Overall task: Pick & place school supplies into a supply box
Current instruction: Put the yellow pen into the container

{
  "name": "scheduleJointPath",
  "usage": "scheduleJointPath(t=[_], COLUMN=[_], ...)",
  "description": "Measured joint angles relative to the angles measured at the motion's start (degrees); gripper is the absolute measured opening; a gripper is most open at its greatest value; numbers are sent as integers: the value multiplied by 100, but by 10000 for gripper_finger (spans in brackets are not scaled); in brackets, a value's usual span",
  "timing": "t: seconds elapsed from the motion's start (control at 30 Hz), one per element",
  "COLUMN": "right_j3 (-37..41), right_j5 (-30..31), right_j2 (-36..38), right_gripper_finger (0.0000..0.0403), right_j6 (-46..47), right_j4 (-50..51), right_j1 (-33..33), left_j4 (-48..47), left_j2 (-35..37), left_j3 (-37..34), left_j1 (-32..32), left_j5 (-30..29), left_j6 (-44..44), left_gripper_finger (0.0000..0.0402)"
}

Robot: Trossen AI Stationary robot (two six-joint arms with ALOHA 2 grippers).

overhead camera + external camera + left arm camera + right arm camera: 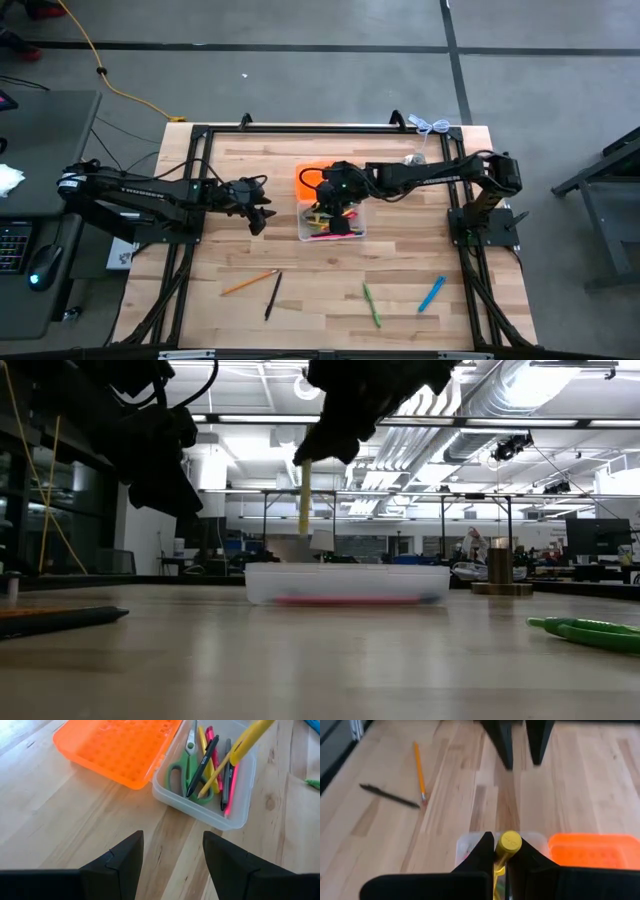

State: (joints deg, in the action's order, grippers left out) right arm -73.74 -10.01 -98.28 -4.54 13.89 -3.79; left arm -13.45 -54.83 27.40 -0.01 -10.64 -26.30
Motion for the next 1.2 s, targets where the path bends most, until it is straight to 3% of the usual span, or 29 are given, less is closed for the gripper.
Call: scheduleJointPath(t=[0.7, 1.2], right_j3=[-867, -878], right_j5=[65, 326], right_j2=[2, -242], right_gripper_finger=[8, 8], right_j6=[-222, -733], right_j4=[1930, 2784], right_j1=[2, 9], left_j4=[0, 0], left_j2=[0, 0], left_j3=[0, 2], left_j1=[-1, -2], left_j5=[-42, -41], left_j6=[2, -96], left_gripper_finger=[232, 232])
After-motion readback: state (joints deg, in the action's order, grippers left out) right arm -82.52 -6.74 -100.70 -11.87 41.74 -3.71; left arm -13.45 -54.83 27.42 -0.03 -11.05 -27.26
